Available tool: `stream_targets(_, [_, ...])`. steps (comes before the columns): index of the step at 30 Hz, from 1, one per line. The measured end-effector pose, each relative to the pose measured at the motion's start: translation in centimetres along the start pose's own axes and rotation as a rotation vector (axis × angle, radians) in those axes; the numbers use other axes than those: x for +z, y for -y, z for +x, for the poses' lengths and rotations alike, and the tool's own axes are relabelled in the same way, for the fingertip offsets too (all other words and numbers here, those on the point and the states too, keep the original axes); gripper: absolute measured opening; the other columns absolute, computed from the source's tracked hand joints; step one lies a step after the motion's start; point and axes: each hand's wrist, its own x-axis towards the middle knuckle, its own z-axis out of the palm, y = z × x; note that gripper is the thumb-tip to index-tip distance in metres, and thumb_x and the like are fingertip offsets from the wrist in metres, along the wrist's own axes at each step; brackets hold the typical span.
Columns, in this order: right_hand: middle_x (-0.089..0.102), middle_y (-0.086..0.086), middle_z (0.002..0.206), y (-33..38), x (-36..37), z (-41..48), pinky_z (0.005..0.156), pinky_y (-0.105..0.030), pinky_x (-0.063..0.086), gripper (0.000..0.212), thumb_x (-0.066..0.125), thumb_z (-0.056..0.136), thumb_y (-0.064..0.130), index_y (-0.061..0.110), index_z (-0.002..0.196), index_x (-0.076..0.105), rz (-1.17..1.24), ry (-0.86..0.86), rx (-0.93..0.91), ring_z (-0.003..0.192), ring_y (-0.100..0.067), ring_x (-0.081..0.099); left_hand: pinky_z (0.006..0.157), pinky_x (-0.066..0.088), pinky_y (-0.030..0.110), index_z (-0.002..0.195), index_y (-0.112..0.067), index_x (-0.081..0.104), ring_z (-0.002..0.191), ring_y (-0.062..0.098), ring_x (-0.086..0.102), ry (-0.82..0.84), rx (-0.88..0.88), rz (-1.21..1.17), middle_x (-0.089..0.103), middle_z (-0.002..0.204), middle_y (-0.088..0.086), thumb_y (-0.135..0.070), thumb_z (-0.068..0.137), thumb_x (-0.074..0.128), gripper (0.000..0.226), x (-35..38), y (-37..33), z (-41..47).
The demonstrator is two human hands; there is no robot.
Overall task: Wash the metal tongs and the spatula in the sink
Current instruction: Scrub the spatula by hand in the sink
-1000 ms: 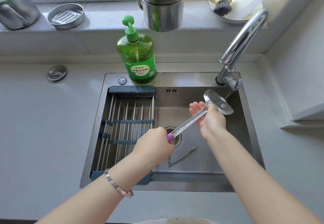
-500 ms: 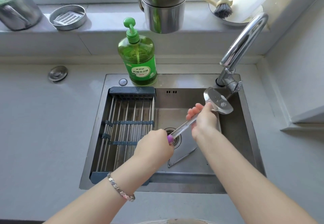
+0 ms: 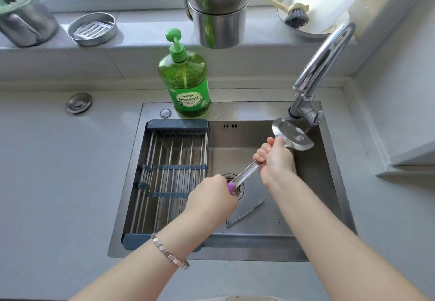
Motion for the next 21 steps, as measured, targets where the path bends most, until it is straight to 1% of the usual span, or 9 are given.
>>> stream_targets(2, [0.029,0.001,0.057,-1.7,-0.2,-1.2,0.033,-0.015,0.024,0.031,0.022,0.100,0.008,0.011,0.079,0.045,-0.025,0.033,-0.075,0.031,-0.004,0.026,0.076,0.053,0.038,0.069,-0.012,0.044,0.088,0.035,0.064,-0.001,-0.004,-0.078,0.055,0.076,0.008,-0.026,0.092,0.044,0.027,0.1,-0.3,0.1])
stream_targets(5, [0.048,0.000,0.066,-4.3,-1.1,-3.6,0.042,-0.015,0.040,0.027,0.027,0.101,0.009,0.016,0.088,0.049,-0.186,0.126,-0.059,0.046,-0.007,0.044,0.072,0.051,0.035,0.079,-0.011,0.050,0.089,0.035,0.064,-0.009,0.008,-0.155,0.064,0.090,0.014,-0.029,0.095,0.041,0.025,0.1,-0.9,0.5])
stream_targets(8, [0.056,-0.002,0.071,-4.4,-1.4,-4.3,0.048,-0.018,0.048,0.023,0.030,0.101,0.009,0.013,0.094,0.051,-0.243,0.158,-0.017,0.055,-0.010,0.053,0.063,0.046,0.031,0.076,-0.008,0.050,0.085,0.035,0.064,0.031,0.063,-0.206,0.064,0.084,0.016,-0.025,0.089,0.050,0.021,0.3,-0.8,0.9])
stream_targets(11, [0.045,-0.004,0.062,-2.6,-1.4,-3.1,0.037,-0.019,0.038,0.030,0.030,0.102,0.016,0.007,0.081,0.049,-0.242,0.151,0.078,0.038,-0.009,0.042,0.061,0.046,0.029,0.082,-0.012,0.050,0.068,0.021,0.057,0.226,0.058,-0.372,0.056,0.075,0.004,-0.019,0.073,0.069,0.023,0.5,-0.9,0.4])
stream_targets(13, [0.036,-0.001,0.054,-1.9,-1.7,-2.4,0.031,-0.013,0.027,0.037,0.032,0.102,0.025,0.007,0.073,0.046,-0.325,0.156,0.103,0.027,-0.004,0.030,0.063,0.046,0.023,0.099,-0.014,0.049,0.069,0.013,0.053,0.399,-0.014,-0.516,0.054,0.081,0.000,-0.013,0.076,0.068,0.029,0.7,-1.4,0.1])
stream_targets(15, [0.036,0.002,0.043,-1.8,-2.3,-2.2,0.030,-0.011,0.024,0.041,0.039,0.100,0.032,0.008,0.067,0.047,-0.553,0.210,0.101,0.024,-0.004,0.027,0.080,0.050,0.030,0.107,-0.012,0.053,0.078,0.012,0.058,0.468,-0.114,-0.816,0.059,0.089,0.002,-0.009,0.085,0.058,0.022,-0.1,-2.0,0.4])
stream_targets(17, [0.038,0.006,0.034,-2.3,-3.0,-2.2,0.031,-0.013,0.025,0.045,0.043,0.097,0.038,0.010,0.062,0.049,-0.809,0.317,0.085,0.025,-0.005,0.029,0.092,0.046,0.037,0.096,-0.011,0.054,0.084,0.016,0.059,0.372,-0.204,-1.236,0.061,0.092,0.007,-0.018,0.094,0.049,0.010,-1.3,-1.8,1.5])
stream_targets(19, [0.039,0.007,0.034,-3.1,-3.2,-2.4,0.032,-0.013,0.026,0.047,0.042,0.098,0.038,0.011,0.060,0.050,-0.961,0.466,0.041,0.026,-0.005,0.030,0.088,0.048,0.037,0.100,-0.007,0.053,0.086,0.021,0.061,0.219,-0.236,-1.615,0.063,0.095,0.012,-0.039,0.098,0.040,0.035,-2.3,-1.3,3.0])
stream_targets(21, [0.044,0.008,0.037,-3.6,-3.1,-2.6,0.034,-0.015,0.032,0.042,0.039,0.100,0.028,0.011,0.064,0.053,-1.079,0.607,-0.039,0.029,-0.004,0.036,0.071,0.051,0.028,0.092,-0.006,0.056,0.063,0.014,0.061,0.079,-0.289,-1.915,0.062,0.071,0.006,-0.048,0.099,0.030,0.050,-3.0,-0.8,4.4])
